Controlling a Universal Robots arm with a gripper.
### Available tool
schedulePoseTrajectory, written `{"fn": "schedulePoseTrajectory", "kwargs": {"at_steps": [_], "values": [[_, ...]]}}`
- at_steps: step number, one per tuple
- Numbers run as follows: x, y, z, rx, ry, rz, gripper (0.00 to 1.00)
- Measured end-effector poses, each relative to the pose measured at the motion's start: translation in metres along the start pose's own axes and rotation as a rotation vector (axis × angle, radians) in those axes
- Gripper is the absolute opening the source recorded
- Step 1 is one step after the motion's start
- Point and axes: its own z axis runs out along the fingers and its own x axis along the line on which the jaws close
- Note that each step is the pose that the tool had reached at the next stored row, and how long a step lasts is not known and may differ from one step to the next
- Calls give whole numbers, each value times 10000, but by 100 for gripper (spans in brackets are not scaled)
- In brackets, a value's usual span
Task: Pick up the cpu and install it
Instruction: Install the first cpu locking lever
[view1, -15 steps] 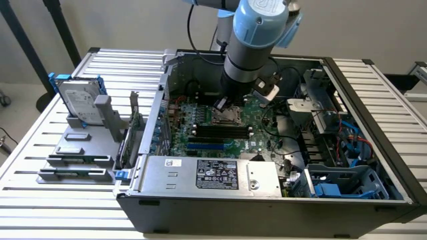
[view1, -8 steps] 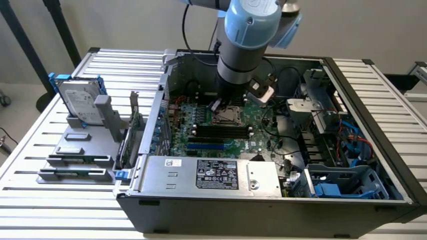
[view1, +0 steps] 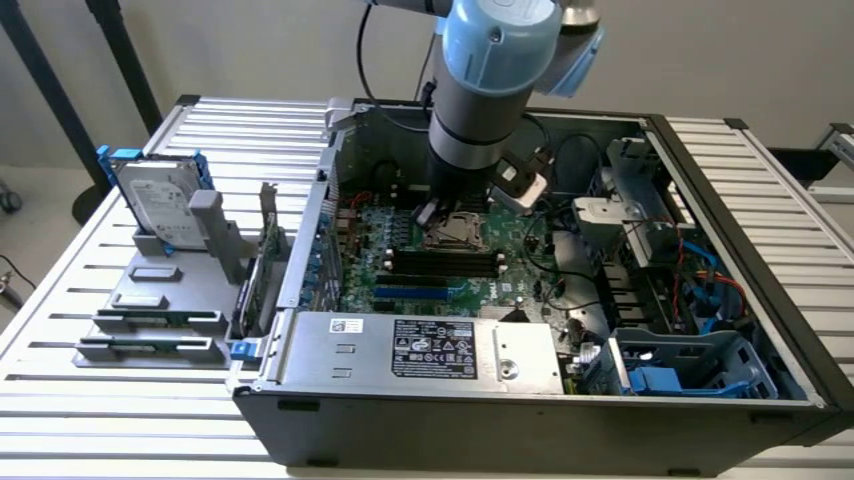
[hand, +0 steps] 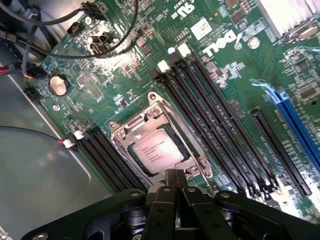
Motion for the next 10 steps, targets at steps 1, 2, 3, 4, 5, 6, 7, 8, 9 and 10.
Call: {"fn": "schedulePoseTrajectory", "kwargs": {"at_steps": [1, 2, 3, 4, 5, 6, 7, 8, 9, 10], "values": [[-13, 2, -20, 0, 0, 0, 11], [-26, 5, -42, 0, 0, 0, 11], [-39, 8, -62, 0, 0, -1, 11], [-51, 11, -82, 0, 1, 0, 11], [-65, 14, -102, 0, 1, 0, 11], [-80, 18, -121, 0, -1, 0, 11], [-95, 22, -137, 0, 1, 1, 11], [-112, 26, -152, 0, 1, 0, 11], [-130, 31, -166, 0, 1, 0, 11], [-148, 36, -180, 0, 1, 0, 11]]}}
